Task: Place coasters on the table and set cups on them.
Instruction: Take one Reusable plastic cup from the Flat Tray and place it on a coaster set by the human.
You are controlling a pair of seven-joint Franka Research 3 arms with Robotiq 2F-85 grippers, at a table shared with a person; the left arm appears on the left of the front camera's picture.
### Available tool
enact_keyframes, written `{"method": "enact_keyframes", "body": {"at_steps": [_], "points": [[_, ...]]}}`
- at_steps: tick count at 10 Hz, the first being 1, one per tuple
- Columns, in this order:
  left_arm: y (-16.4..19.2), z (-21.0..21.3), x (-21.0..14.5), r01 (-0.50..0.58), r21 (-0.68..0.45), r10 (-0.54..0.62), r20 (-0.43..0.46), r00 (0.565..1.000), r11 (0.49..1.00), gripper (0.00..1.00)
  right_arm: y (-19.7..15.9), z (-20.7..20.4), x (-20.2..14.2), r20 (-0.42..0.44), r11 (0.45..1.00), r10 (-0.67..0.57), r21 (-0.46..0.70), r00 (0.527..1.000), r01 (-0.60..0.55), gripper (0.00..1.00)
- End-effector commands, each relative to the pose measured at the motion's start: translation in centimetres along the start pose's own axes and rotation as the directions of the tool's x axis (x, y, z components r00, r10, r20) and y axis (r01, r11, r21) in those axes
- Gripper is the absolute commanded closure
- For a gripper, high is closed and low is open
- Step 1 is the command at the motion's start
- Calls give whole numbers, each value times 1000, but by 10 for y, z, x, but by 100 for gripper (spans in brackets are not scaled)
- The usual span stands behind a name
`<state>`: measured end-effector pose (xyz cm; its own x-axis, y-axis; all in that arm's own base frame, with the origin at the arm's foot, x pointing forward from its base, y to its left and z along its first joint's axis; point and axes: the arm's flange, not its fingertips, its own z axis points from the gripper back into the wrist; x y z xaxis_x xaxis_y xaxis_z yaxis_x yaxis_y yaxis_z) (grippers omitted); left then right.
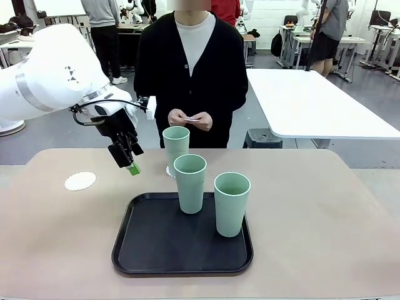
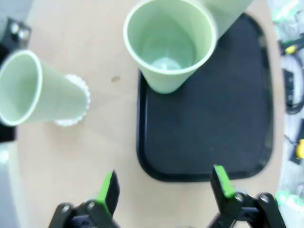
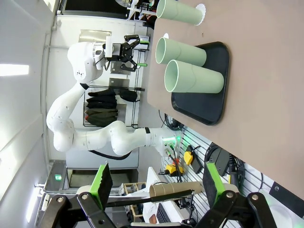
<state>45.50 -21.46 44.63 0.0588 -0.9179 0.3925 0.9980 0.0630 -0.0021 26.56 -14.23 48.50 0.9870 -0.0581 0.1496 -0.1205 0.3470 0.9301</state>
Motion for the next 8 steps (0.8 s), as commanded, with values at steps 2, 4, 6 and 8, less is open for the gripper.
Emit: {"method": "enact_keyframes", "body": {"at_steps": [2, 4, 6, 8], "points": [[40, -10, -51, 181, -124, -100, 482, 870, 976, 0, 0, 0, 0, -1, 1000, 6, 10, 1000, -6, 0], [61, -13, -79, 204, -132, -86, 600, 796, 970, 0, 0, 0, 0, -1, 1000, 6, 10, 1000, -6, 0], [58, -41, -101, 258, -87, -116, 727, 677, 962, 0, 0, 0, 0, -1, 1000, 6, 10, 1000, -6, 0], [41, -72, -97, 229, -121, -73, 720, 690, 966, 0, 0, 0, 0, -1, 1000, 6, 10, 1000, -6, 0]]}}
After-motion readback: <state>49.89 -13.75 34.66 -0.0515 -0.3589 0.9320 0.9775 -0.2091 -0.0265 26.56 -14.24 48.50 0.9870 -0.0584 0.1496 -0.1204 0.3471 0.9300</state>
